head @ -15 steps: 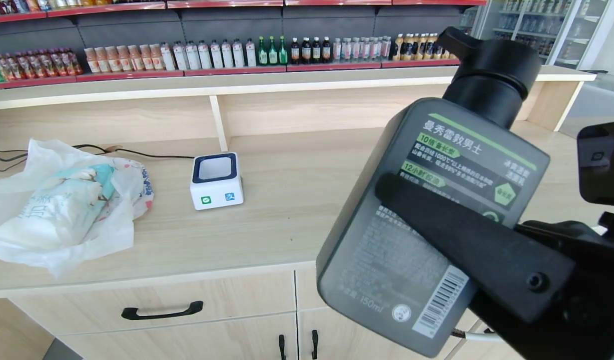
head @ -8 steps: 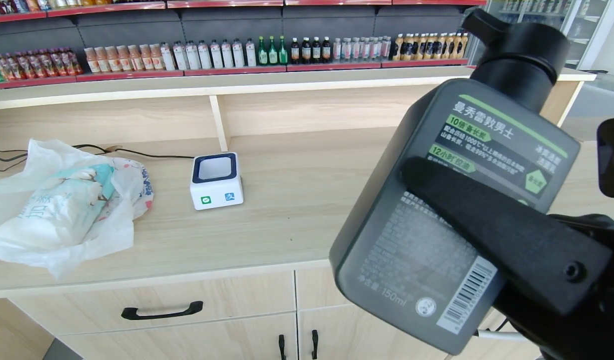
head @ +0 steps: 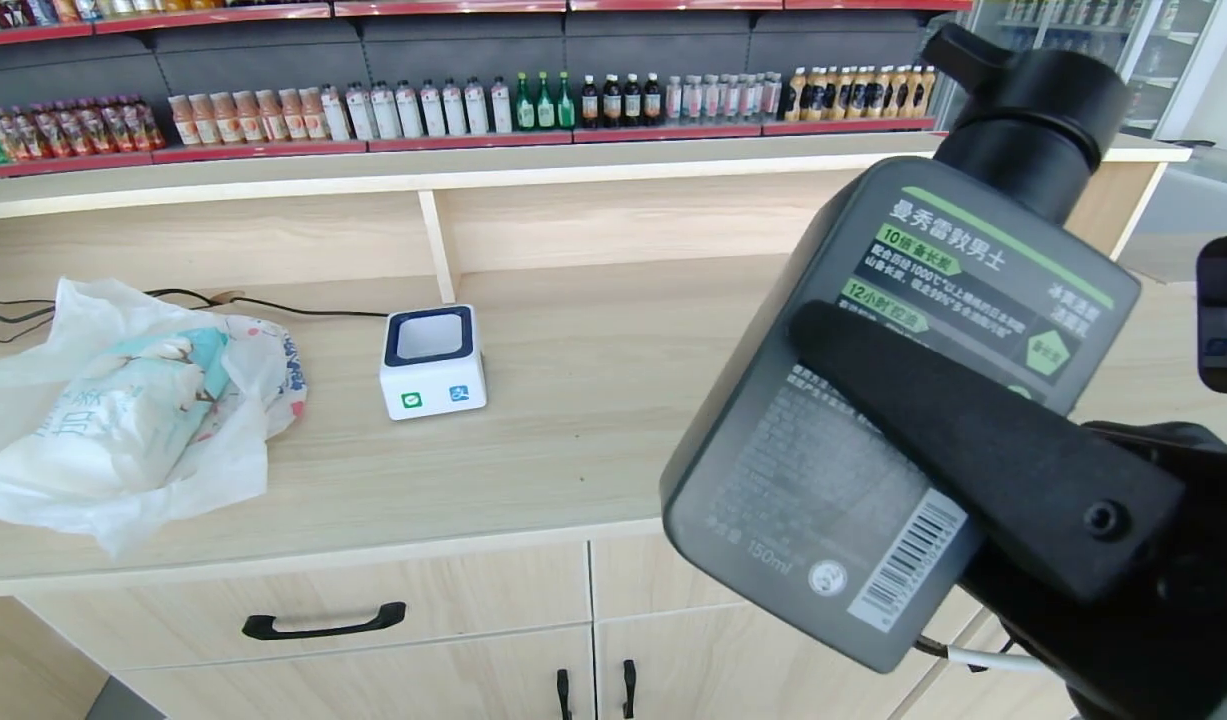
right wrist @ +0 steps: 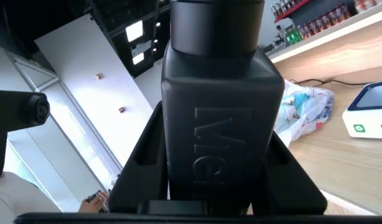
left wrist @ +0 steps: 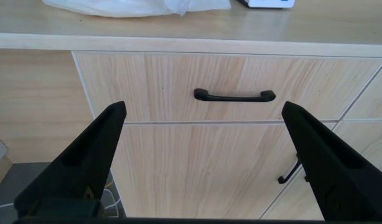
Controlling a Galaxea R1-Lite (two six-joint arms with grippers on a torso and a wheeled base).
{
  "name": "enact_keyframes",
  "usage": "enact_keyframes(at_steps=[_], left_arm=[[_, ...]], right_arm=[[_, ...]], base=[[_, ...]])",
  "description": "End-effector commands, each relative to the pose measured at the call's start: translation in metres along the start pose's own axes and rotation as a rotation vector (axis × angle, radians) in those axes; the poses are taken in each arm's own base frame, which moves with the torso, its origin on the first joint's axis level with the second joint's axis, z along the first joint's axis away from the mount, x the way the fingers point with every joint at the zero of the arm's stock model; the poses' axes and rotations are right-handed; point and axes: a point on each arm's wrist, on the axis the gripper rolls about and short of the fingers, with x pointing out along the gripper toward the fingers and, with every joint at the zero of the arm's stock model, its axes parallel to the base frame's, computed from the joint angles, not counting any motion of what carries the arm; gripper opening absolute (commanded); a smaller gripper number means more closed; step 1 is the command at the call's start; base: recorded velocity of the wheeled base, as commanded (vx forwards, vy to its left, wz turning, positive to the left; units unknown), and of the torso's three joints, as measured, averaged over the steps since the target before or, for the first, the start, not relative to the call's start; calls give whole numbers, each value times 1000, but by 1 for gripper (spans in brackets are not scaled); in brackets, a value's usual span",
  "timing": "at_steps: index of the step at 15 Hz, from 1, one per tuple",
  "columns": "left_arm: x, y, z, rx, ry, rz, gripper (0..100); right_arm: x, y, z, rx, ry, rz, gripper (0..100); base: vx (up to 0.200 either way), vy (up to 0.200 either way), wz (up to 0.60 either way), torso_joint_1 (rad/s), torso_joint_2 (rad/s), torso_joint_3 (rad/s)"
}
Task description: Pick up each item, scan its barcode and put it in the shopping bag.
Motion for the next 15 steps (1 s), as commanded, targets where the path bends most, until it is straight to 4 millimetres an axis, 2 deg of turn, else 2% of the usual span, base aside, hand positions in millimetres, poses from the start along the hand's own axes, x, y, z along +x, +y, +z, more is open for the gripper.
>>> enact_keyframes(at_steps=[1,8,9,11,13,14,15], left_arm=[[0,0,0,0,-1,0,100],[0,0,0,0,-1,0,100],[0,0,0,0,-1,0,100],[0,0,0,0,-1,0,100],[0,0,0,3,4,-1,100],[0,0,0,9,2,-1,100],[0,0,0,6,2,0,100]], right_arm=[[4,-2,-2,-12,-9,-18,0],[9,-17,-13,-366,-11,-154,0],[8,-17,-11,-398,-10,-161,0],[1,-30,-8,-532,31,-244,0],[-5,-46,-1,-627,11,-396,0],[-6,-51,4,-657,-6,-444,0],[-9,-64,18,-716,-44,-535,0]], base=[[0,0,0,0,0,0],[0,0,0,0,0,0],[0,0,0,0,0,0],[0,0,0,0,0,0],[0,0,0,0,0,0],[0,0,0,0,0,0],[0,0,0,0,0,0]])
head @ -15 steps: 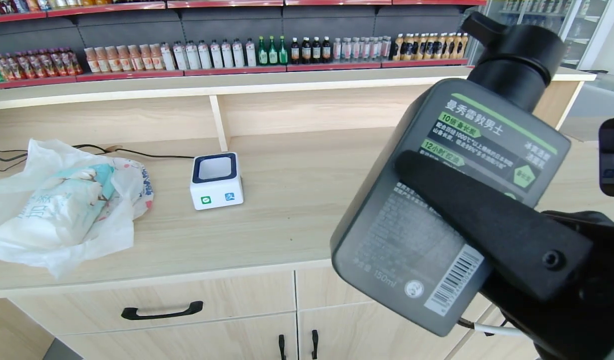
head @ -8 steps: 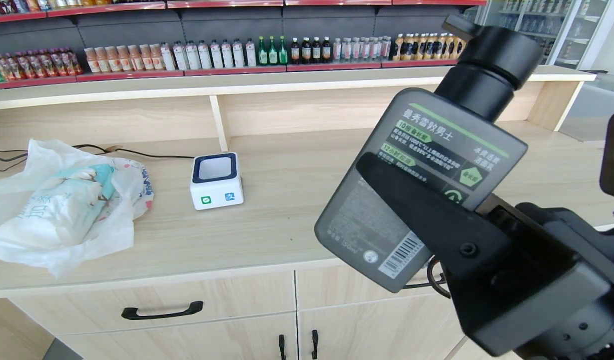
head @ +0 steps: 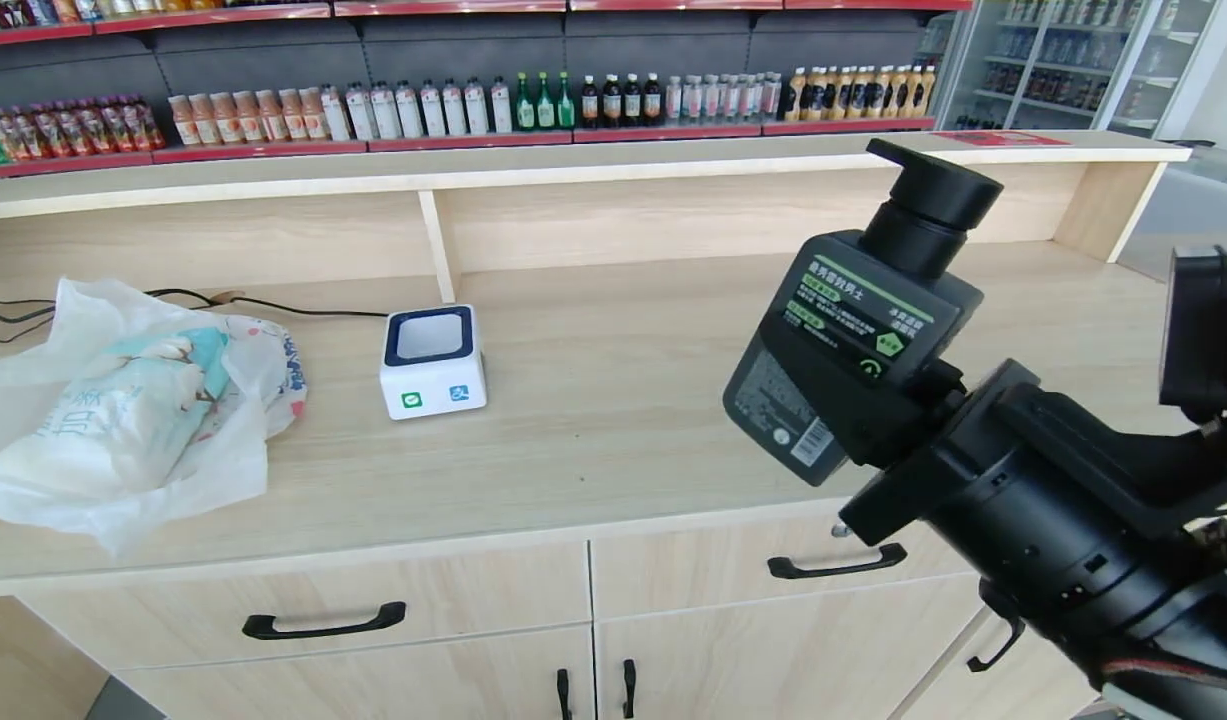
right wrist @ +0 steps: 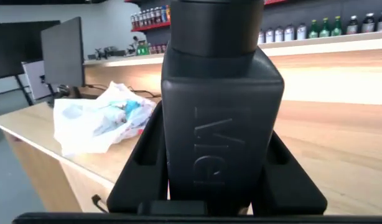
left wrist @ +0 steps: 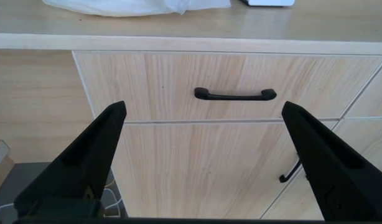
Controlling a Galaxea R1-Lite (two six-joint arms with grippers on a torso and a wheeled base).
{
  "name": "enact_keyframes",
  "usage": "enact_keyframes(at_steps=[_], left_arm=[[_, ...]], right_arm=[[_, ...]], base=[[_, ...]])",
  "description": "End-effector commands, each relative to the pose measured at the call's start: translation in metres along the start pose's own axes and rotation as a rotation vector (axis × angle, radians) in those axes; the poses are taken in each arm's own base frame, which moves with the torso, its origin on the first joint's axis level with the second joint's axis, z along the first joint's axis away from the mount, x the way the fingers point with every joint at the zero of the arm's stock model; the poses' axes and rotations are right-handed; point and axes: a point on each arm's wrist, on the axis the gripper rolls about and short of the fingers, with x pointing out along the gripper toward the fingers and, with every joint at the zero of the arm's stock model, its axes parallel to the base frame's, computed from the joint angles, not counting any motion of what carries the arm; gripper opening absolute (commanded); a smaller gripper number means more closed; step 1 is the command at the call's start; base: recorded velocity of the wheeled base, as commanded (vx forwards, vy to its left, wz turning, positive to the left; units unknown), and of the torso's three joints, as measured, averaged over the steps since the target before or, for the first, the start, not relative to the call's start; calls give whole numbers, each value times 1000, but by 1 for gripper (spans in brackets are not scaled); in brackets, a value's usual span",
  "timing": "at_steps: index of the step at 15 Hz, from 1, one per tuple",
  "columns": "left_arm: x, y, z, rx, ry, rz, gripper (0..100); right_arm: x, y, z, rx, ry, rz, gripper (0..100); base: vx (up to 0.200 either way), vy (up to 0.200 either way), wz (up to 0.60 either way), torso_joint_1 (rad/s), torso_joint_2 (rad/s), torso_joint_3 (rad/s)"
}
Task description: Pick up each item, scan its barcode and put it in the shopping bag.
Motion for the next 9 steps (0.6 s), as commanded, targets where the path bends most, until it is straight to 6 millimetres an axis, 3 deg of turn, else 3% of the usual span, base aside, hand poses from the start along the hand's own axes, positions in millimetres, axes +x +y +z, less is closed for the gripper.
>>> enact_keyframes(at_steps=[1,4,6,9], left_arm=[[0,0,0,0,-2,0,100],[0,0,0,1,-2,0,100],[0,0,0,1,0,0,100],[0,0,0,1,0,-1,100]], right_arm=[[2,-38,3,-87,-23,-161,0],[0,-63,7,-124,-37,-252,0],[-3,-90,7,-157,-36,-359,0],[-4,-96,11,-160,-63,-380,0]], base=[[0,0,0,0,0,0],[0,0,0,0,0,0],[0,0,0,0,0,0],[0,0,0,0,0,0]])
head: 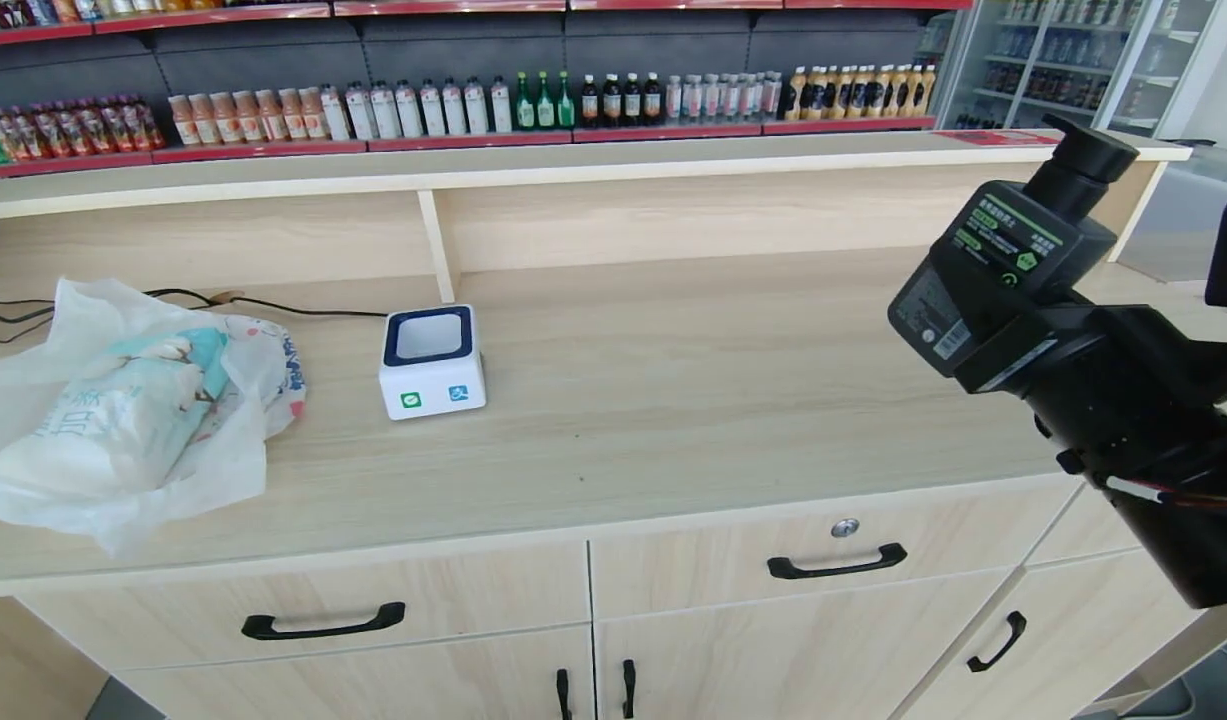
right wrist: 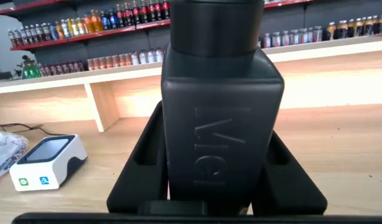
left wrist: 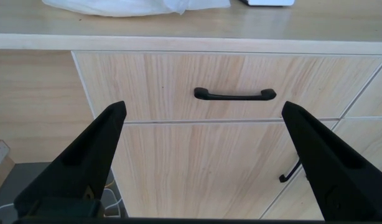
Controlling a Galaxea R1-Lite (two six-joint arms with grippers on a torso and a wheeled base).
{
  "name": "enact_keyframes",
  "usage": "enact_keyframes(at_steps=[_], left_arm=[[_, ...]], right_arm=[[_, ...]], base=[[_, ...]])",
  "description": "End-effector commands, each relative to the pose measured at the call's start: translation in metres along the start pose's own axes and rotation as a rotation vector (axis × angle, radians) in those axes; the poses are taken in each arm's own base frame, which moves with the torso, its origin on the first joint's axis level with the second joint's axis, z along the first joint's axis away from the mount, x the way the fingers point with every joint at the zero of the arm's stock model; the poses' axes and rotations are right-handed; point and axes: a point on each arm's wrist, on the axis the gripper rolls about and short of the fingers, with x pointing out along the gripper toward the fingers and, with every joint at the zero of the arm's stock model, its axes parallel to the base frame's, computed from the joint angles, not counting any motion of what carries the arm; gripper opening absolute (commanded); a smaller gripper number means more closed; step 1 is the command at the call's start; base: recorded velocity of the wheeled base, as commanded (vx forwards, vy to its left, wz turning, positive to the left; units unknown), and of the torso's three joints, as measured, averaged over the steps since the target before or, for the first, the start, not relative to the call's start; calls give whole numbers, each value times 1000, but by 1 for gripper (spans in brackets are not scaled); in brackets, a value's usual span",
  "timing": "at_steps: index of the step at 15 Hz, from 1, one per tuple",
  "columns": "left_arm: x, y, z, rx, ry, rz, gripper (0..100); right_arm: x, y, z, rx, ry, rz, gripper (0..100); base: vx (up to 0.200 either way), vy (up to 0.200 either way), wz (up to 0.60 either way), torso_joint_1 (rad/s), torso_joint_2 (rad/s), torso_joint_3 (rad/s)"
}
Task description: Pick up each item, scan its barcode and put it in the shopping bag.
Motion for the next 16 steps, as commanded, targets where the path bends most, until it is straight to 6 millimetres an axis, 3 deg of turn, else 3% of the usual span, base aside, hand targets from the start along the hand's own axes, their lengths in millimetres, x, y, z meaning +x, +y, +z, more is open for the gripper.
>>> enact_keyframes(at_steps=[1,3,6,16], left_arm=[[0,0,0,1,0,0,100],[0,0,0,3,-2,0,100],[0,0,0,8,0,-3,100],[0,0,0,3,0,-1,100]], right_arm=[[-3,-4,-2,-9,11,-13,0],[-4,-4,-1,-9,7,-13,0],[-6,-2,-3,-4,20,-9,0],[-13,-3,-2,-1,23,-8,0]], base=[[-200,0,0,7,2,-2],[-200,0,0,17,7,-2],[0,0,0,0,0,0],[0,200,0,6,2,1]])
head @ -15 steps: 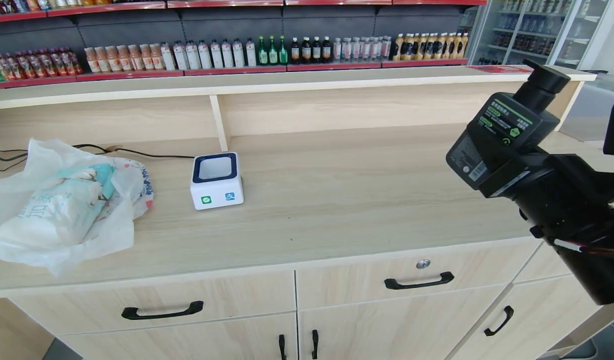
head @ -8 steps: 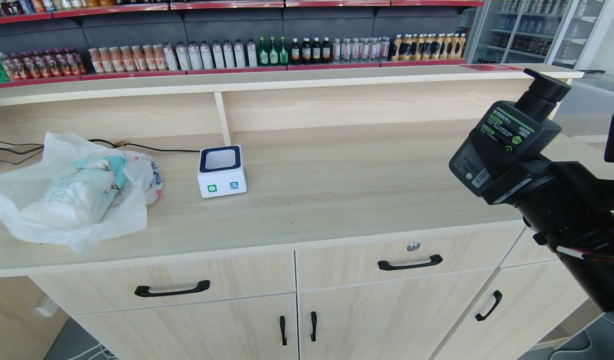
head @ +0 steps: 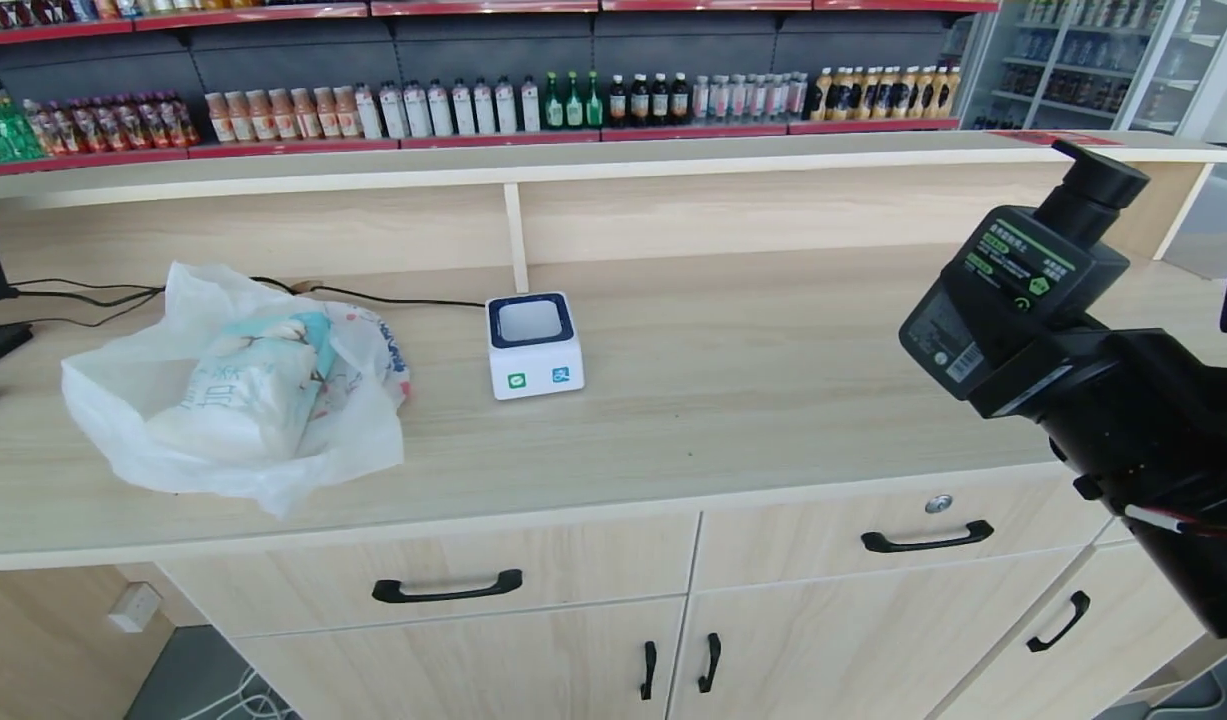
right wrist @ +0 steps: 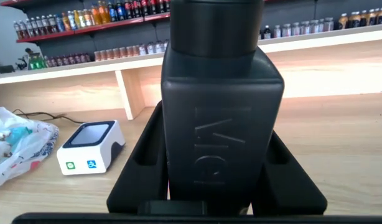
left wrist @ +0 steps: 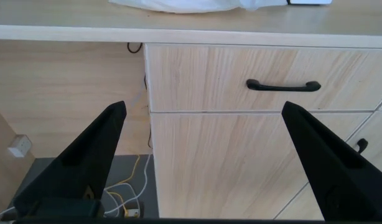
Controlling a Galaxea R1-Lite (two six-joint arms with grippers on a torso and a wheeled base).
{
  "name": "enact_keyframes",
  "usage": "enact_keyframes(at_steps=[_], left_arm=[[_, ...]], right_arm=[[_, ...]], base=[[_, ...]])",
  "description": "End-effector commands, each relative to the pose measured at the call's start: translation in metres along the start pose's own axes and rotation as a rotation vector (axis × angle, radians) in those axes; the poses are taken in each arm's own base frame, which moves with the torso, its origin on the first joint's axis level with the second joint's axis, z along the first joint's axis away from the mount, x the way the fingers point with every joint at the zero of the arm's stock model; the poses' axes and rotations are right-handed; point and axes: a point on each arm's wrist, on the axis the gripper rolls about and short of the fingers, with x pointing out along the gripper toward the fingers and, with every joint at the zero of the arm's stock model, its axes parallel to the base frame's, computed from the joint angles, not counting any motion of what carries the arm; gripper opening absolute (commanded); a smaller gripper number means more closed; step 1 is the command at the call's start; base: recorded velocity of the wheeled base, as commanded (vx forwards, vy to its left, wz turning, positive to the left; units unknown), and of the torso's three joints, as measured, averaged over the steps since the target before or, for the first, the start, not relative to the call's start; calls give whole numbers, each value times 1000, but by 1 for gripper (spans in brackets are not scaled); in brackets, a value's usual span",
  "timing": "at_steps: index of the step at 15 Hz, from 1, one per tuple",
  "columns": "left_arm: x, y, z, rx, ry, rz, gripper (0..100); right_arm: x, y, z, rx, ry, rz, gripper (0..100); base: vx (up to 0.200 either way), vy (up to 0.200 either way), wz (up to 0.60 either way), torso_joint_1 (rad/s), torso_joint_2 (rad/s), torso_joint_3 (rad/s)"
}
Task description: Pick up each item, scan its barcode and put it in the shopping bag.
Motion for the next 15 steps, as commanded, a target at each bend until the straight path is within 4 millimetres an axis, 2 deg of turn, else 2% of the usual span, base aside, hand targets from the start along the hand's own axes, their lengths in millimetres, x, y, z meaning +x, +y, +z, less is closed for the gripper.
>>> enact_keyframes(at_steps=[1,15], left_arm=[[0,0,0,-2,0,-1,100],[0,0,0,-2,0,-1,100]], right_arm=[[-1,0,0,0,1,1,0],[-1,0,0,-3,1,4,0]], base=[[0,200,0,2,2,2],[0,200,0,3,3,3]])
